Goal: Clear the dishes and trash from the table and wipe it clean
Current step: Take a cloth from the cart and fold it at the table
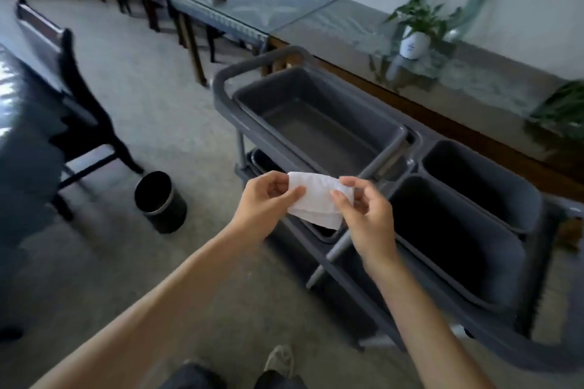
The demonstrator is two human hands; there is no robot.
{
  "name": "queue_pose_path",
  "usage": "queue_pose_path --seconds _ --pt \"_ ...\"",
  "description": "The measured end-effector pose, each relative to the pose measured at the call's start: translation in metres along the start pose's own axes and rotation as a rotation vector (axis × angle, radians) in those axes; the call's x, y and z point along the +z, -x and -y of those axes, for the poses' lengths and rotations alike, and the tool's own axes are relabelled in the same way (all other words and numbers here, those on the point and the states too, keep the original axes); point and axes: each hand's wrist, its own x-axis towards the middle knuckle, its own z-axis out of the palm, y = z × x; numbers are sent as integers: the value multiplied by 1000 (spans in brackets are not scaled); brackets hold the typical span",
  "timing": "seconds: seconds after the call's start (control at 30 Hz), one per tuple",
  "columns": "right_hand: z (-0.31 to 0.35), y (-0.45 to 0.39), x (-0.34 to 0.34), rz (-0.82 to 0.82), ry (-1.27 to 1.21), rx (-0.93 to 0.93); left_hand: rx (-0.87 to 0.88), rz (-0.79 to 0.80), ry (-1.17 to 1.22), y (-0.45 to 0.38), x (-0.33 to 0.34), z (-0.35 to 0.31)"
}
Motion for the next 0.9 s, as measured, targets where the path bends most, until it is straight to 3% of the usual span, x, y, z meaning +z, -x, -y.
queue_pose_path --seconds 0.23,0.53,0.9 --pt "31 41 153 399 66 -115 23 -395 42 90 -160 4" --pt "72 214 359 936 28 -211 53 -852 107 310 -352 26" --pt "89 456 539 1567 7 -295 -11 -1429 257 567 -469 71"
